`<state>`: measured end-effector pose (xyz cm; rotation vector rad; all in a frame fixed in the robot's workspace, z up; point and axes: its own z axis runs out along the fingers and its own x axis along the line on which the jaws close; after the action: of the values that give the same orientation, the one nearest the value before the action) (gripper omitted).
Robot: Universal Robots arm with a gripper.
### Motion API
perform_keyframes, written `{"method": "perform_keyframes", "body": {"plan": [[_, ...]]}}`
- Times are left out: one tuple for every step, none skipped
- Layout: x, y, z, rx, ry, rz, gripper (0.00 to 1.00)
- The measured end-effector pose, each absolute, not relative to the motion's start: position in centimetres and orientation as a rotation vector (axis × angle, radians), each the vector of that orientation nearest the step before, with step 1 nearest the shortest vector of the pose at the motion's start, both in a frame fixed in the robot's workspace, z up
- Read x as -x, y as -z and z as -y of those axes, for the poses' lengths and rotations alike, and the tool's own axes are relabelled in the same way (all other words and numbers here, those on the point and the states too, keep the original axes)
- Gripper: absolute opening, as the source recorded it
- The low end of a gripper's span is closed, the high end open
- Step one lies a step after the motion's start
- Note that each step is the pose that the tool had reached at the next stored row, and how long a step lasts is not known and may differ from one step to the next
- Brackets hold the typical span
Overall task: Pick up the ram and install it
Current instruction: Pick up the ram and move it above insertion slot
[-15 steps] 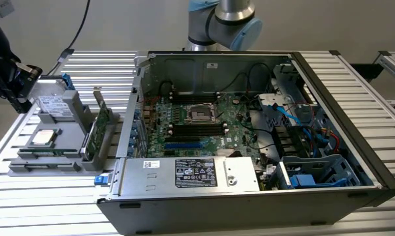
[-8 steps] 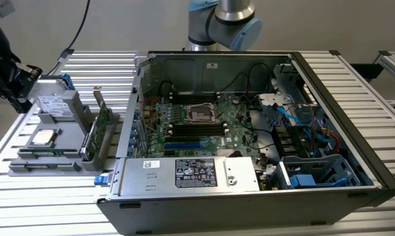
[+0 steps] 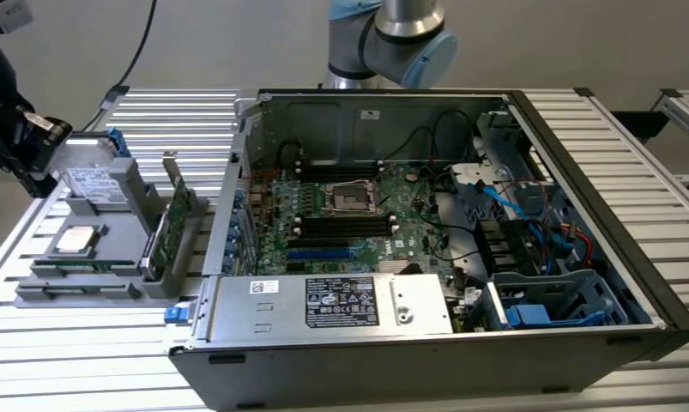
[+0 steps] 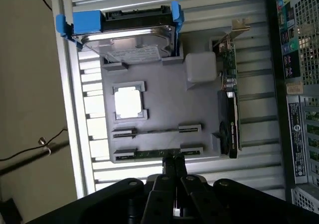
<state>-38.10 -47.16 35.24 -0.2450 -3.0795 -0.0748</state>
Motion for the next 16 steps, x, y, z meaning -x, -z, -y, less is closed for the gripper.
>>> {"method": "perform_keyframes", "body": {"plan": [[38.11,-35.22,47.16,0.265,0.075,3.078,0.1],[38.12,-35.21,47.16,0.284,0.076,3.077,0.1],[38.21,-35.17,47.15,0.294,0.076,3.076,0.1],[38.35,-35.11,47.06,0.295,0.077,3.076,0.1],[38.42,-35.08,46.99,0.284,0.076,3.077,0.1],[38.42,-35.06,47.0,0.257,0.075,3.079,0.1],[38.42,-35.03,47.0,0.227,0.074,3.081,0.1],[38.42,-35.0,47.0,0.199,0.073,3.082,0.1],[38.42,-34.97,47.0,0.171,0.073,3.083,0.1],[38.42,-34.94,47.0,0.144,0.072,3.084,0.1],[38.42,-34.9,46.99,0.116,0.071,3.085,0.1],[38.42,-34.86,47.0,0.088,0.07,3.086,0.1],[38.42,-34.82,47.0,0.059,0.07,3.086,0.1],[38.42,-34.79,47.0,0.031,0.069,3.086,0.1],[38.42,-34.76,47.0,0.004,0.068,3.086,0.1],[38.42,-34.72,46.99,-0.025,0.067,3.085,0.1]]}}
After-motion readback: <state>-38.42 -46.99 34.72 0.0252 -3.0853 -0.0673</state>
